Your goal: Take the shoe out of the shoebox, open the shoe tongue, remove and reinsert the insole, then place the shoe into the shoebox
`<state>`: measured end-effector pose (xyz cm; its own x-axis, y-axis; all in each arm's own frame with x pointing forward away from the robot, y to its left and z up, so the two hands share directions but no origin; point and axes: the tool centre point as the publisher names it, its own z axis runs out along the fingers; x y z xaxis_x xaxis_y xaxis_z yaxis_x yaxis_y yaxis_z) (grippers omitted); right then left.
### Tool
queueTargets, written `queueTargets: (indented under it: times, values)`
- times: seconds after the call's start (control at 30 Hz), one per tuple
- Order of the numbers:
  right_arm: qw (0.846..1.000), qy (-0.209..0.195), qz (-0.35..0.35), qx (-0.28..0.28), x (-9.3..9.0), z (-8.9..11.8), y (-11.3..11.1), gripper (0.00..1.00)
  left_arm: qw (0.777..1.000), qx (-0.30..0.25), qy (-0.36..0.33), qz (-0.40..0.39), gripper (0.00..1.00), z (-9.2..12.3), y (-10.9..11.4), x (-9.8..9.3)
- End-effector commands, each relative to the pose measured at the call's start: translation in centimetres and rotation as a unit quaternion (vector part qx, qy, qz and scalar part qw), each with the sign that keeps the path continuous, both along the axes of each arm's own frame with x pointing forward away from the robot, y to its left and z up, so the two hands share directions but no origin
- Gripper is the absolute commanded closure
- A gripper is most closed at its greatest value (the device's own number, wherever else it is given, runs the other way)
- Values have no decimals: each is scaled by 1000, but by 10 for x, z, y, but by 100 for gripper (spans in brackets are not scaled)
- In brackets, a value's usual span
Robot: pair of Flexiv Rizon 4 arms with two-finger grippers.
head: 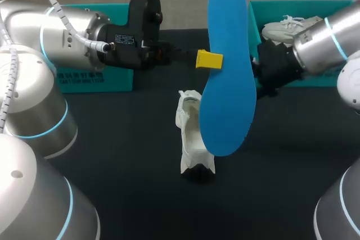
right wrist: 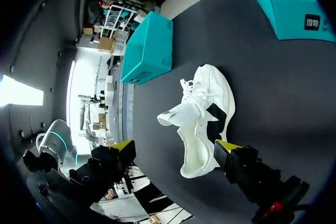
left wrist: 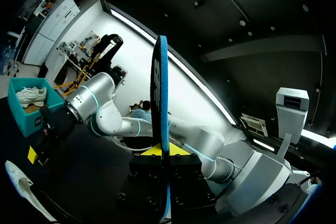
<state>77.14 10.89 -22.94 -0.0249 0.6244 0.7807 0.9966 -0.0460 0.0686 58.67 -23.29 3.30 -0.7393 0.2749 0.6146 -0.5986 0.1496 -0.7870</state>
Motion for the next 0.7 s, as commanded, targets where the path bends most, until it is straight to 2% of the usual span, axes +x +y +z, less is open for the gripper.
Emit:
queueTargets:
  times: [0.03,0.27,0.43,0.7]
  values:
    - [997,-2,-6,77,-11,16,-18,0,1000,-1,0,1,100,-1,-1,-1]
    - [992,16,-24,121,-7,41,-23,0,1000,-1,0,1,100,-1,-1,-1]
    - [991,17,-45,127,-6,54,-26,0,1000,-1,0,1,100,-1,-1,-1]
    - [991,17,-45,127,-6,54,-26,0,1000,-1,0,1,100,-1,-1,-1]
